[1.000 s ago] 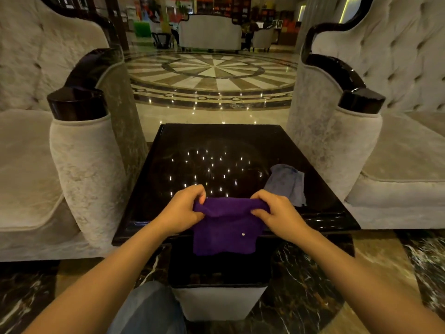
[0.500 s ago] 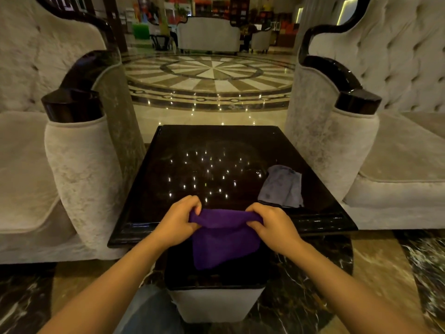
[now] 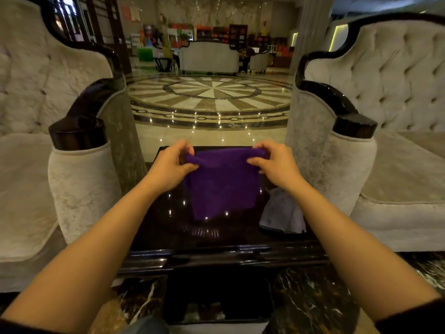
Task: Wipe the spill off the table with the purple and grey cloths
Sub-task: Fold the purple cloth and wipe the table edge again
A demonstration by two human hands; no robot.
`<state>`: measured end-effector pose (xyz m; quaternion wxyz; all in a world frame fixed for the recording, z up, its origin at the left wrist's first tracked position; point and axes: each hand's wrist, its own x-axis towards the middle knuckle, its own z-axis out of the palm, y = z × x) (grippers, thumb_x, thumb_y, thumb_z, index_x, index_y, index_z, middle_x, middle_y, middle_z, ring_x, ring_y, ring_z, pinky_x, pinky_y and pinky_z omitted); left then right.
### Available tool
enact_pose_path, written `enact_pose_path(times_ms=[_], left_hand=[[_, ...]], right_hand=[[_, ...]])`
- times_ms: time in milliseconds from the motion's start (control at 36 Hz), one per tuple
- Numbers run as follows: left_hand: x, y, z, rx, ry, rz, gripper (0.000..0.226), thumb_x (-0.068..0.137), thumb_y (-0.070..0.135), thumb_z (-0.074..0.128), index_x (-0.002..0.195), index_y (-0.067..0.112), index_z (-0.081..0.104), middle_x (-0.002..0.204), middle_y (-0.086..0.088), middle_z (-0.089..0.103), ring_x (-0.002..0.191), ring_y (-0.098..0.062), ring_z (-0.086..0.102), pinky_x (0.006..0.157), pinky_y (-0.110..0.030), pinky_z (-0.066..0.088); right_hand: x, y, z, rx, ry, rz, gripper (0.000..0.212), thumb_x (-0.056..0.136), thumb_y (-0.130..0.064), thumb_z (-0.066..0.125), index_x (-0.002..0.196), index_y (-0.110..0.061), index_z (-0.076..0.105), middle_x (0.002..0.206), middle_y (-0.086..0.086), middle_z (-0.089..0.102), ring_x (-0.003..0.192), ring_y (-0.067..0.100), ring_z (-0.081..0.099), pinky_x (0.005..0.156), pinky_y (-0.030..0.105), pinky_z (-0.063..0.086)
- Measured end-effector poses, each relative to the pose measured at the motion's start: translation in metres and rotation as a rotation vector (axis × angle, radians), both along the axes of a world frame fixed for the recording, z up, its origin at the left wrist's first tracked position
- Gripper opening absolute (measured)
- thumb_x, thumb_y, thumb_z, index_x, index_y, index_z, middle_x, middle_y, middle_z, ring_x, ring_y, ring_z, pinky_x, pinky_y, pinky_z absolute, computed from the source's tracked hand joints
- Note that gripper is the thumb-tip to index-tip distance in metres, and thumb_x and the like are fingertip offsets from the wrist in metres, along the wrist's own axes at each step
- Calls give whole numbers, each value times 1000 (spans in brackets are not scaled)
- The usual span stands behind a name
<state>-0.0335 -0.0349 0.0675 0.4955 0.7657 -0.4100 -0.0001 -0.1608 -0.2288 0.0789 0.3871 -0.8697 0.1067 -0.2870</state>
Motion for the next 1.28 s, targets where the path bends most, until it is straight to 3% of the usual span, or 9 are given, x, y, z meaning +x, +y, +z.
enact_pose_path(times_ms=[56, 194, 389, 500, 639, 861, 1083, 1167, 1278], left_hand=[[5, -4, 12, -39, -29, 25, 41, 79, -1, 62, 71, 34, 44, 79, 9, 53, 71, -4, 52, 60, -13, 46], [9, -4, -8, -35, 14, 68, 45, 75, -7, 63, 68, 33, 44, 86, 7, 57, 82, -12, 58, 68, -24, 48], [0, 12, -91, 243, 251, 17, 43, 70, -9, 68, 68, 27, 46, 67, 3, 54, 62, -12, 52, 58, -24, 44], [6, 9, -101, 219, 329, 45, 36, 75, -7, 66, 73, 25, 51, 75, 0, 58, 69, -17, 58, 63, -25, 49], [20, -12, -102, 241, 264, 169, 22, 78, 0, 65, 87, 19, 57, 77, 5, 57, 68, -10, 56, 59, -19, 43], [29, -25, -127, 619, 278, 258, 44, 80, 16, 67, 121, 14, 52, 117, -11, 59, 107, -26, 56, 91, -34, 45], [31, -38, -118, 595, 561, 183, 60, 74, 3, 69, 126, 15, 42, 121, -17, 54, 104, -32, 58, 58, -26, 49], [32, -39, -118, 549, 545, 177, 56, 71, -5, 69, 119, 13, 49, 119, -21, 56, 106, -34, 57, 75, -35, 51], [38, -43, -111, 417, 635, 177, 45, 71, -9, 66, 109, 12, 56, 80, -4, 61, 70, -14, 58, 53, -22, 42]], right_hand=[[6, -1, 8, -21, -50, 19, 15, 80, -7, 63, 83, -19, 55, 73, -8, 53, 81, 22, 58, 71, 39, 52], [8, -4, -15, -92, 72, 42, 12, 78, -7, 64, 86, -15, 60, 79, -6, 57, 73, 6, 54, 64, 16, 42], [0, -11, -82, -48, 513, 226, 14, 79, -11, 65, 84, -21, 57, 76, -10, 56, 69, 4, 55, 58, 18, 44], [13, -17, -94, -9, 502, 202, 12, 83, -12, 61, 95, -16, 60, 85, -5, 58, 77, 10, 58, 54, 15, 47], [39, -26, -106, -90, 444, 83, 23, 81, -11, 62, 104, -11, 59, 101, 9, 63, 88, 17, 57, 70, 23, 46], [56, -36, -138, -213, 746, 194, 60, 84, -18, 59, 136, -26, 32, 136, 12, 41, 124, 27, 41, 102, 37, 39], [70, -23, -126, -2, 809, 552, 58, 74, -23, 71, 125, -29, 43, 134, 0, 42, 121, 19, 43, 92, 26, 39], [71, -18, -131, -234, 848, 642, 70, 67, -36, 76, 127, -37, 39, 145, -2, 30, 128, 19, 22, 104, 35, 21], [69, -18, -136, -379, 797, 602, 66, 71, -38, 71, 127, -41, 38, 145, -1, 29, 126, 23, 24, 104, 43, 19]])
